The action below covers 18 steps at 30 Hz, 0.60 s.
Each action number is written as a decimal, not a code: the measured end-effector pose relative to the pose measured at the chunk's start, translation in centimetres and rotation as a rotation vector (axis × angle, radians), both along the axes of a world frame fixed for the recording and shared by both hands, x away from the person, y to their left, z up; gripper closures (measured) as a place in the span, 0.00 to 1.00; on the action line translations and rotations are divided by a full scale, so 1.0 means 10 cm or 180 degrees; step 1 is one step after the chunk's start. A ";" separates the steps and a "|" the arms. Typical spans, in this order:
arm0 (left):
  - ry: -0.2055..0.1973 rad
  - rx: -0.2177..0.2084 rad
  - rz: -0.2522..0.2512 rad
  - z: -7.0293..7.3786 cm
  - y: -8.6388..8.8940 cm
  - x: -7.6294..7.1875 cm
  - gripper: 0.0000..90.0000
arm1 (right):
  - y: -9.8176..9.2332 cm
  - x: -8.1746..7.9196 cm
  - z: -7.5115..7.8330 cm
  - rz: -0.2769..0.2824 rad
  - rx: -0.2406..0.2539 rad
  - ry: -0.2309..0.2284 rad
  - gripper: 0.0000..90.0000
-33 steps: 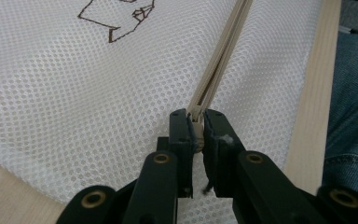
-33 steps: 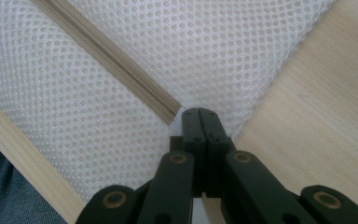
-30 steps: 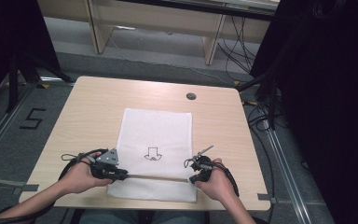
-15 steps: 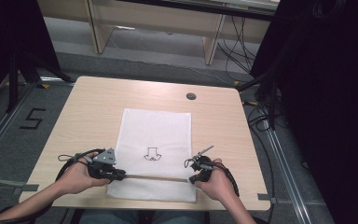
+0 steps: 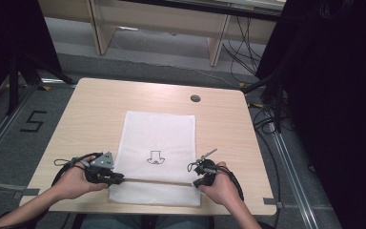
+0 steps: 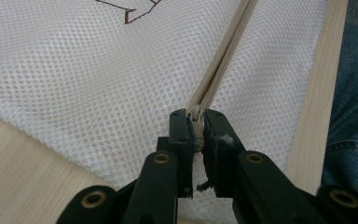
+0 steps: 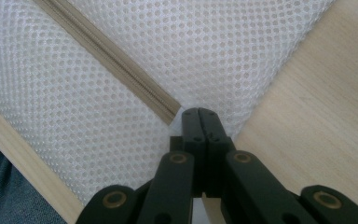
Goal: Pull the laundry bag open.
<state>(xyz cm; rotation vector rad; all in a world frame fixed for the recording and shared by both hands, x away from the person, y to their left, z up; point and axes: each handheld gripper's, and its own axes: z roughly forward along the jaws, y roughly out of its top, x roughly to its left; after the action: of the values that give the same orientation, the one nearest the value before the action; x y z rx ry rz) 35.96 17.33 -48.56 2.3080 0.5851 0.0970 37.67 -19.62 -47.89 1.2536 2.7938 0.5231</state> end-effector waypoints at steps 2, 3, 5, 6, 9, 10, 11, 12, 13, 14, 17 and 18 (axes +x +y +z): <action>-0.0007 0.0008 -0.0003 0.00 0.00 0.00 0.91 | 0.00 -0.01 0.00 -0.0043 0.0011 0.0003 1.00; -0.0007 -0.0001 0.0002 0.00 0.00 0.00 0.91 | -0.01 -0.01 -0.01 -0.0019 0.0030 -0.0020 1.00; -0.0011 0.0011 -0.0008 0.01 0.01 0.00 0.91 | -0.01 -0.01 -0.01 -0.0015 0.0037 -0.0013 1.00; -0.0092 0.0142 -0.0037 0.01 0.04 0.01 0.91 | -0.01 -0.01 0.00 -0.0035 0.0026 -0.0008 1.00; 0.0083 -0.0051 0.0100 -0.02 0.15 0.01 0.91 | -0.02 0.00 -0.01 -0.0018 0.0051 -0.0012 1.00; 0.0124 -0.0123 0.0138 -0.01 0.18 -0.01 0.91 | -0.02 0.00 -0.01 -0.0017 0.0053 -0.0012 1.00; 0.0053 -0.0047 0.0086 0.00 0.18 -0.02 0.91 | -0.02 0.00 -0.01 -0.0016 0.0053 -0.0012 1.00; 0.0025 -0.0038 0.0098 -0.01 0.15 -0.04 0.91 | -0.01 0.00 -0.01 -0.0013 0.0043 0.0000 1.00; 0.0018 -0.0037 0.0103 -0.01 0.15 -0.04 0.91 | -0.01 0.01 -0.01 -0.0005 0.0038 -0.0001 1.00; 0.0015 -0.0019 0.0098 -0.01 0.15 -0.03 0.91 | -0.01 0.00 0.00 -0.0010 0.0030 -0.0001 1.00; 0.0012 -0.0050 0.0086 -0.01 0.16 -0.02 0.91 | -0.01 -0.01 0.00 -0.0040 0.0022 -0.0008 1.00; -0.0004 -0.0014 0.0070 0.00 0.15 -0.02 0.91 | -0.01 -0.01 -0.01 -0.0016 0.0037 -0.0012 1.00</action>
<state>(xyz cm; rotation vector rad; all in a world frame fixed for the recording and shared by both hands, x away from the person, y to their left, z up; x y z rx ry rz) 35.75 18.87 -48.61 2.2976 0.6094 0.1077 37.60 -19.72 -47.94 1.2600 2.7877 0.5418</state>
